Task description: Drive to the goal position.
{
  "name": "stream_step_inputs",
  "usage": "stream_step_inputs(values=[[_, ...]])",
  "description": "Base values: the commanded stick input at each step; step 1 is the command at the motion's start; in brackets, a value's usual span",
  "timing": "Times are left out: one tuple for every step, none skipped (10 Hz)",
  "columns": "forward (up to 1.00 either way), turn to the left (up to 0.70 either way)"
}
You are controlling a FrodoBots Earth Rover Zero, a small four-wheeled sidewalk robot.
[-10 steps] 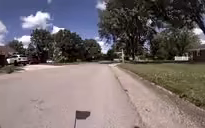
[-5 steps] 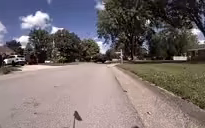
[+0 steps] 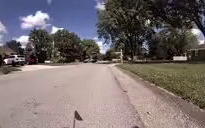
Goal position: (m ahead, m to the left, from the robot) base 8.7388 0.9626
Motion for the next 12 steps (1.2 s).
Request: stream_step_inputs(values=[[0.85, 0.00], [0.85, 0.00], [0.85, 0.00], [0.85, 0.00], [0.85, 0.00], [0.85, 0.00], [0.85, 0.00], [0.85, 0.00], [0.85, 0.00], [0.85, 0.00], [0.85, 0.00], [0.85, 0.00]])
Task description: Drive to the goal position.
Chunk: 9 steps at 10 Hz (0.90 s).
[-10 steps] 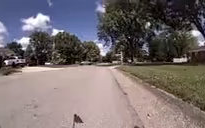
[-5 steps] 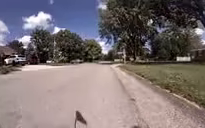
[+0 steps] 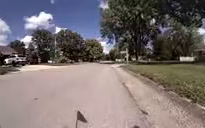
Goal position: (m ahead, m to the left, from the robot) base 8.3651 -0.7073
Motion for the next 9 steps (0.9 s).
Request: stream_step_inputs(values=[[0.85, 0.00], [0.85, 0.00], [0.85, -0.01], [0.85, -0.03], [0.85, -0.05], [0.85, -0.08], [0.85, -0.10], [0.85, -0.12], [0.85, -0.19]])
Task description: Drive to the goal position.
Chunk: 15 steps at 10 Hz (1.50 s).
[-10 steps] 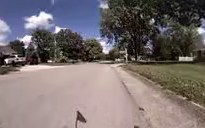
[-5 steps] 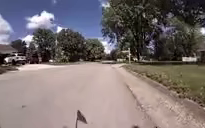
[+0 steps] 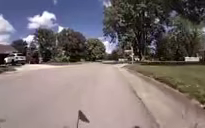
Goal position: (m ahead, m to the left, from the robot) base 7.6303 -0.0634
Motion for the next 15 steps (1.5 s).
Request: stream_step_inputs(values=[[0.85, -0.29], [0.85, -0.34], [0.85, -0.34], [0.85, -0.30], [0.85, -0.16], [0.85, -0.03], [0.85, -0.01], [0.85, 0.00], [0.85, 0.00], [0.85, 0.00], [0.85, 0.00], [0.85, 0.00], [0.85, 0.00], [0.85, 0.00], [0.85, 0.00]])
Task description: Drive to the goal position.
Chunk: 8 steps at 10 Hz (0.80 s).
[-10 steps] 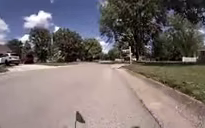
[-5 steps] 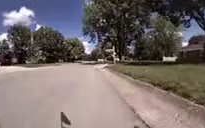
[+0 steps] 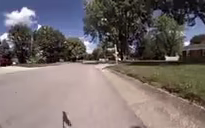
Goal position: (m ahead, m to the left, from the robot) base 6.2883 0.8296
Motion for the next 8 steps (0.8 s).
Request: stream_step_inputs(values=[[0.85, 0.00], [0.85, 0.00], [0.85, 0.00], [0.85, 0.00], [0.85, 0.00], [0.85, 0.00], [0.85, 0.00], [0.85, 0.02]])
